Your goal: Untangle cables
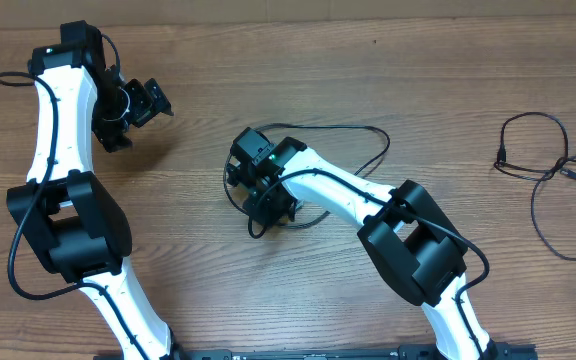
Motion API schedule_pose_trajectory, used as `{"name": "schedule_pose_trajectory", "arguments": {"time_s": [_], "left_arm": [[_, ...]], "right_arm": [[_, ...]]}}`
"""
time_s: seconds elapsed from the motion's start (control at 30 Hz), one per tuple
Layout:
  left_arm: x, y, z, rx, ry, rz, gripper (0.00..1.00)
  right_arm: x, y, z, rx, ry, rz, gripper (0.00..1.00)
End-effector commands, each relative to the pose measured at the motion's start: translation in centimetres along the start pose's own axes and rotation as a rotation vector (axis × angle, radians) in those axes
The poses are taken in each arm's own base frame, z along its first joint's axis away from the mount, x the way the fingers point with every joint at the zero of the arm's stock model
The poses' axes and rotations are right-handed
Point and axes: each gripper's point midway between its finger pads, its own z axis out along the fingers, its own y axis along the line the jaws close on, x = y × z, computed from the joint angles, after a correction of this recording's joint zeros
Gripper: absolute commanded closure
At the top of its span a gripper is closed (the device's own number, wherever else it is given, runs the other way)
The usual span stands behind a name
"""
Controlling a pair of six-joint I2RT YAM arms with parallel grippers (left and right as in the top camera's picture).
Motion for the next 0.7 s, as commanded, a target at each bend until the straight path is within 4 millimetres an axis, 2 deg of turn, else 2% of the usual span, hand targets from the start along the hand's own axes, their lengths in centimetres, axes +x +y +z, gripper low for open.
{"name": "schedule_pose_trajectory", "arguments": {"time_s": [0.0,0.23,0.4,0.5,0.57,0.67], "left_arm": [[0.3,-0.5,-0.2,0.01,0.0,-0.004,0.01],[0.3,-0.5,-0.2,0.01,0.0,-0.004,0.0],[0.3,-0.5,-0.2,0.01,0.0,-0.004,0.01],[0.3,-0.5,-0.2,0.01,0.0,-0.004,0.0],[0.3,-0.5,-0.2,0.01,0.0,-0.004,0.0],[0.3,-0.5,-0.2,0.01,0.0,-0.004,0.0]], "right_arm": [[-0.9,-3.5,-4.0,0.195,-0.031,0.001,0.96],[0.4,-8.3,-10.8,0.476,0.003,0.155,0.96],[0.8,-10.3,-15.3,0.576,-0.043,0.253,0.96],[0.1,-9.9,-16.2,0.531,-0.093,0.269,0.96],[-0.5,-9.2,-16.1,0.479,-0.118,0.267,0.96],[-0.7,-9.3,-15.9,0.465,-0.126,0.277,0.96]]}}
